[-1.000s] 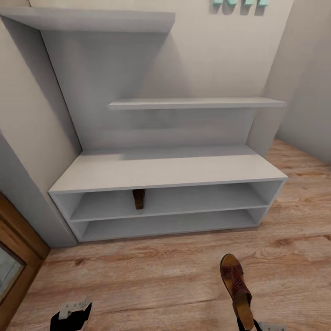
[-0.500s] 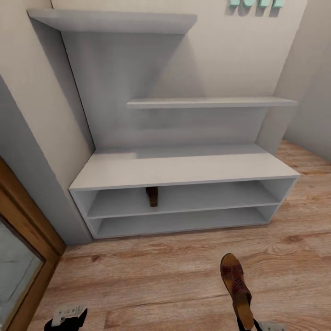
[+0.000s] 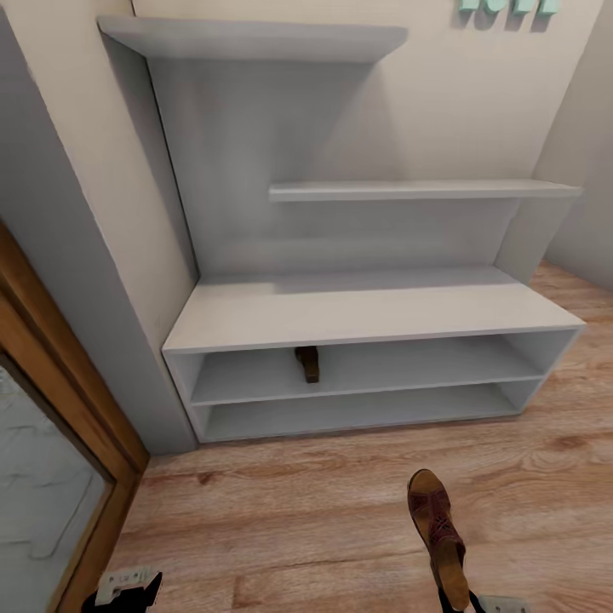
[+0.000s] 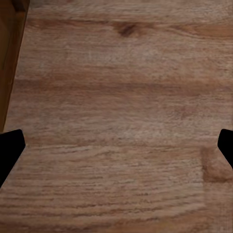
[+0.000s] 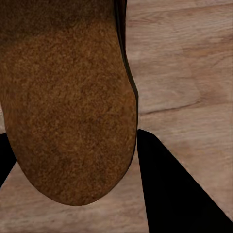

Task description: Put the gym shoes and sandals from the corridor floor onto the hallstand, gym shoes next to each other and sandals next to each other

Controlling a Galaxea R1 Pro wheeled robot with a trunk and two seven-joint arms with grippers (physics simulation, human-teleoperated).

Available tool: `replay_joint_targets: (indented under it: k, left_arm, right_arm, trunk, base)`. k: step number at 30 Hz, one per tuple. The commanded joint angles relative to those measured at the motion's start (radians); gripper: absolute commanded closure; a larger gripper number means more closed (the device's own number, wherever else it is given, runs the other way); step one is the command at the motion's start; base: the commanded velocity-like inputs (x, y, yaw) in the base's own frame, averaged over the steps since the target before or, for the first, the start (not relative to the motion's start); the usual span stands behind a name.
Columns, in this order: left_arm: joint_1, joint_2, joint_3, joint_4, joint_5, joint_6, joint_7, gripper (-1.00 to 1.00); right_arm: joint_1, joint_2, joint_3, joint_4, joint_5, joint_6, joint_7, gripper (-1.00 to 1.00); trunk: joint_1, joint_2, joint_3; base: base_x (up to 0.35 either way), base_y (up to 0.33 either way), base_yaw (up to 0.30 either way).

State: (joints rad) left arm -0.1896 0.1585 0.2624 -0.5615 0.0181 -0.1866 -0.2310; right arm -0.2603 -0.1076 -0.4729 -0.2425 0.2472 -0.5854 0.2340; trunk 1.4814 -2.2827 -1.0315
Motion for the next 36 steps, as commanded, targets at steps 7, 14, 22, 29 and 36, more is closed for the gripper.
replay_joint_targets:
  k: [7, 14, 22, 29, 36]
  left_arm:
    - [-0.001, -0.001, 0.005, 0.002, 0.002, -0.002, -0.008, -1.00]
    - [-0.001, -0.001, 0.005, 0.002, 0.000, -0.002, -0.008, -1.00]
    - [-0.001, -0.005, -0.009, 0.003, -0.004, -0.055, -0.072, -1.00]
    - [-0.001, -0.006, -0.011, 0.031, -0.007, -0.068, -0.125, -1.00]
    - [-0.001, -0.007, -0.011, 0.032, -0.006, -0.068, -0.126, -1.00]
  right_arm:
    - [-0.001, 0.000, -0.010, 0.000, 0.003, -0.002, 0.008, 1.00]
    - [-0.001, 0.000, -0.010, 0.000, 0.003, -0.002, 0.007, 1.00]
    - [-0.001, 0.002, -0.011, 0.000, 0.003, -0.002, 0.007, 1.00]
    - [-0.001, 0.002, -0.012, 0.000, 0.002, -0.002, 0.007, 1.00]
    - [-0.001, 0.003, -0.013, 0.000, 0.003, 0.004, 0.004, 1.00]
  trunk:
    - [0.000, 0.000, -0.001]
    - [0.000, 0.000, -0.001]
    - [0.000, 0.000, -0.001]
    - [0.000, 0.000, -0.001]
    - [0.000, 0.000, -0.001]
  base:
    - [0.000, 0.308, 0.138]
    - [0.000, 0.308, 0.226]
    - [0.000, 0.308, 0.046]
    - [0.000, 0.147, 0.000]
    - [0.000, 0.013, 0.000]
